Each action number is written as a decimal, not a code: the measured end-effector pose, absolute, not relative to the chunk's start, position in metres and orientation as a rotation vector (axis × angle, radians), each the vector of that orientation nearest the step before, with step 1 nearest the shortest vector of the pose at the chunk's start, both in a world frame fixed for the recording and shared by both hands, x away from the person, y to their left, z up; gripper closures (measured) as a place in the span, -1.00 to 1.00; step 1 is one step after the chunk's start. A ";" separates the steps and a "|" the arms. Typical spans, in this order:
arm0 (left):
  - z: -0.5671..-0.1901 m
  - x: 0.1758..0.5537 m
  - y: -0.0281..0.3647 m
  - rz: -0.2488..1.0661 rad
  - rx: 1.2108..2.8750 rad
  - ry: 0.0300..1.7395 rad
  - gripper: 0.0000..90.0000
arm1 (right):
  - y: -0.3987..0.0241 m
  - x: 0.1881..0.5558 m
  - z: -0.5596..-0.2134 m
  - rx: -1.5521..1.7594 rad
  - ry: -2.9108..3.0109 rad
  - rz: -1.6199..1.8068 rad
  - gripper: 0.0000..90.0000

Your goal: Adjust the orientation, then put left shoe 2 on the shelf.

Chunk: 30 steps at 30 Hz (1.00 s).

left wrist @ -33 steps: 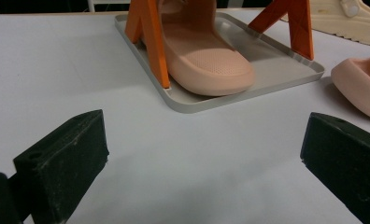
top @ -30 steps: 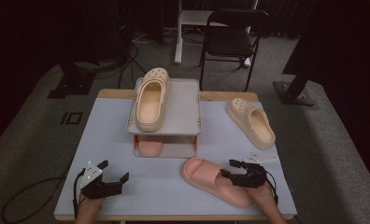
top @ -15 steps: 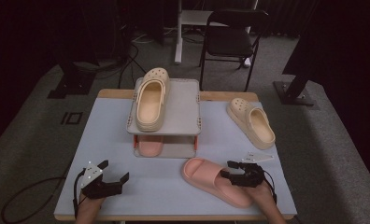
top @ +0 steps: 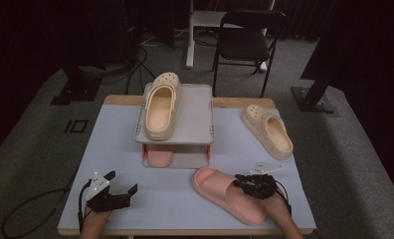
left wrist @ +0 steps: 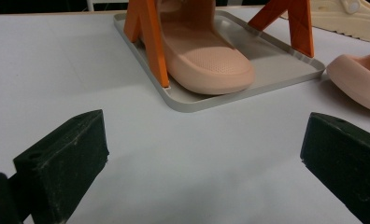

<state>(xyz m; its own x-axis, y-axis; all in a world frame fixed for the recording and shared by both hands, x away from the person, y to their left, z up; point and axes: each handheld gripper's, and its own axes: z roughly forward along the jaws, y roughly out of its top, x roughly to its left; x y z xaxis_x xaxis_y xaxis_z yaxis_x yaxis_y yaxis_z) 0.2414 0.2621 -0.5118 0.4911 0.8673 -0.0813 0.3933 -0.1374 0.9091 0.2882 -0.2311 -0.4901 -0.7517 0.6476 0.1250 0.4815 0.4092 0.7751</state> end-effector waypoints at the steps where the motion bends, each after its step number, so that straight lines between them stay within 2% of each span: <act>1: -0.512 0.241 0.262 0.595 1.740 1.075 -0.98 | -0.229 0.288 -0.489 0.992 2.468 1.261 0.64; 10: -0.511 0.241 0.262 0.594 1.734 1.075 -0.98 | -0.210 0.293 -0.478 0.976 2.456 1.328 0.82; 30: -0.511 0.245 0.260 0.582 1.734 1.066 -0.98 | -0.169 0.320 -0.467 1.192 2.258 1.215 0.83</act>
